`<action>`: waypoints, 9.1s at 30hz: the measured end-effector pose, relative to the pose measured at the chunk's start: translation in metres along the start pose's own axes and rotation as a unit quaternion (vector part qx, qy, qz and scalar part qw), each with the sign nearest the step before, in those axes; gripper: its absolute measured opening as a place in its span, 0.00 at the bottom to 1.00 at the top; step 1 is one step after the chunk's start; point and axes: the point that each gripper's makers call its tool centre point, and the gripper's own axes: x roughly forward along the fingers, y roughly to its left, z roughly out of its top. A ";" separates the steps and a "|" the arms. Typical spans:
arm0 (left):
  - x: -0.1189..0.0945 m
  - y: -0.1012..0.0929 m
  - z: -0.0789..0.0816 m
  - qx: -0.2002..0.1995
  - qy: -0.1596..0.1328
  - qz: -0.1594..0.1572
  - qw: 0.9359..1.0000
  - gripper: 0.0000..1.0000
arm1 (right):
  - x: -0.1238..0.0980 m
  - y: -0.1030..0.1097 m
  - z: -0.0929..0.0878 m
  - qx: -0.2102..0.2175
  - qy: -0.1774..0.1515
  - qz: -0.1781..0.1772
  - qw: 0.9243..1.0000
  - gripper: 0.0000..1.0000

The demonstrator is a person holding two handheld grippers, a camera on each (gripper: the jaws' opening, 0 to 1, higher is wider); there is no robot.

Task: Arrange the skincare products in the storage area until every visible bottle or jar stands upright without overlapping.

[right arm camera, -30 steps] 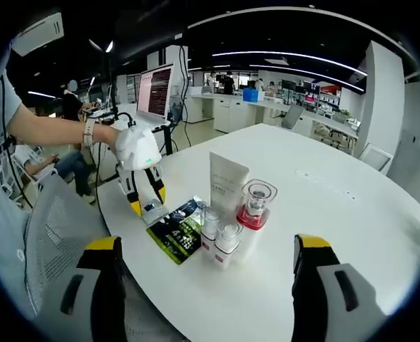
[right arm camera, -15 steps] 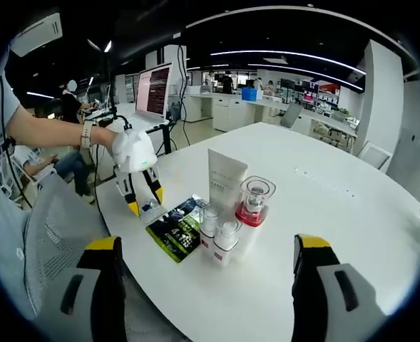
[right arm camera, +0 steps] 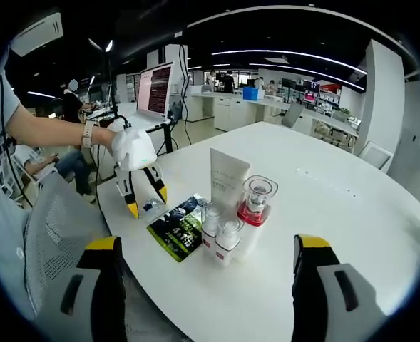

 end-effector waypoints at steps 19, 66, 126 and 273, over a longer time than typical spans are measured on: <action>-0.011 0.016 0.013 -0.019 -0.024 0.014 0.999 0.58 | -0.002 -0.005 -0.004 0.005 0.003 -0.005 1.000 1.00; 0.010 0.117 0.124 -0.011 -0.095 0.026 0.995 0.22 | -0.002 -0.043 -0.025 0.048 0.017 -0.030 0.998 1.00; 0.015 0.175 0.088 -0.125 -0.051 0.096 0.986 0.27 | 0.000 -0.036 -0.031 0.058 0.031 -0.026 0.997 0.98; 0.003 0.132 0.022 -0.043 0.067 -0.011 0.997 0.36 | 0.004 -0.023 -0.032 0.048 0.045 -0.004 0.998 0.96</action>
